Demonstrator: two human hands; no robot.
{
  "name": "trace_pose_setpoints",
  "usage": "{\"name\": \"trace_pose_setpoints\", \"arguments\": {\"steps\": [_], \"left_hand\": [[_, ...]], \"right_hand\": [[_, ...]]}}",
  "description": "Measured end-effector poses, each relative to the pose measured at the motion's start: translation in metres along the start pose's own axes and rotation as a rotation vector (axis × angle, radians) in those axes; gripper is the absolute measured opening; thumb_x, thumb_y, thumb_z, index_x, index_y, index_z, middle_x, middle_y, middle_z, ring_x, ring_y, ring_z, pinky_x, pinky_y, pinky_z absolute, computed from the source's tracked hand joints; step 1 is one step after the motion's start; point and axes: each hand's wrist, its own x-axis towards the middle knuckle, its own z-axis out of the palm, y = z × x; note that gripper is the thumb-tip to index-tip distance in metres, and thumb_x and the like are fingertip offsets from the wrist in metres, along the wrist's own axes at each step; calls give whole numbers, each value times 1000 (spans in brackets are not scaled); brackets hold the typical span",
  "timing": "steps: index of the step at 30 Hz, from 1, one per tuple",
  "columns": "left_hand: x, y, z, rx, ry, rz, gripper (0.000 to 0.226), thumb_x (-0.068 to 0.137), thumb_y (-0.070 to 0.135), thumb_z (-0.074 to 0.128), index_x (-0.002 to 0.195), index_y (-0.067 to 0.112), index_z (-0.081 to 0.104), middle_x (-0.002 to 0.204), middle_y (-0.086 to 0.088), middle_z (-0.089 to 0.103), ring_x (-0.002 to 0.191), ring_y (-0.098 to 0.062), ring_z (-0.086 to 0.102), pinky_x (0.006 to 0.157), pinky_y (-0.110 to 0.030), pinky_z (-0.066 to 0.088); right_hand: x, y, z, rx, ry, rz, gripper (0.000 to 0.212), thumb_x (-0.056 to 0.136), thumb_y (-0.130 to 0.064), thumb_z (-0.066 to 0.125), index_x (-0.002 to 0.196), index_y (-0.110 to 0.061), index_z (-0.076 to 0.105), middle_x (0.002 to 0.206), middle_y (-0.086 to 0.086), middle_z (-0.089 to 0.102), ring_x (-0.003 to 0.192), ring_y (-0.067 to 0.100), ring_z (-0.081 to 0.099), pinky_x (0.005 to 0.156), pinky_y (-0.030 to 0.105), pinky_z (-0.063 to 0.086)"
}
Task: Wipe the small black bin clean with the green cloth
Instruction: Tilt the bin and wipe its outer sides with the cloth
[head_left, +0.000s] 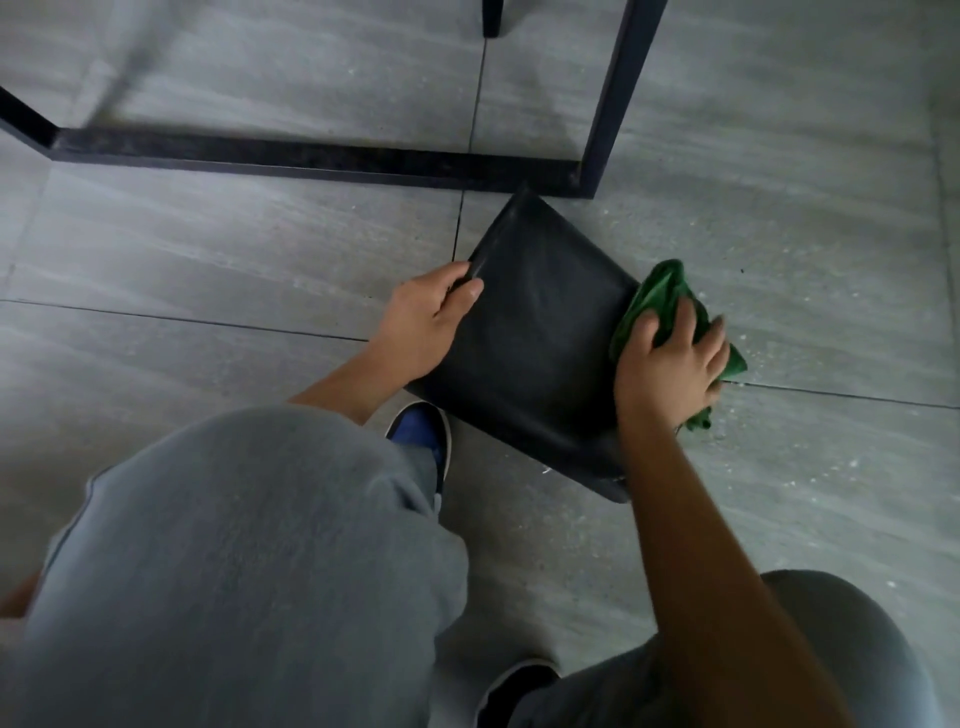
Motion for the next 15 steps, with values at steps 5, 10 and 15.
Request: {"name": "trace_pose_setpoints", "arguments": {"steps": [5,10,15], "left_hand": [[2,-4,1,-1,2,-35,30,106,31,47,116,8,63,87,-15,68,75,-27,65,70,-41,52],[2,-11,6,6,54,-31,31,106,29,46,110,5,65,75,-10,65,65,-21,59,61,-37,46],[7,-8,6,3,-27,-11,28,107,30,45,106,11,65,78,-9,65,71,-22,62,66,-42,49]], "right_hand": [[3,-69,13,-53,-31,-209,55,100,-53,31,150,-38,49,160,6,45,145,34,41,119,59,22],[-101,-66,21,-24,-58,-508,49,106,-43,45,154,-41,43,168,4,32,156,32,26,123,63,16],[-85,20,0,-84,-2,-315,51,103,-49,44,154,-40,44,169,7,31,156,32,25,123,62,19]]}}
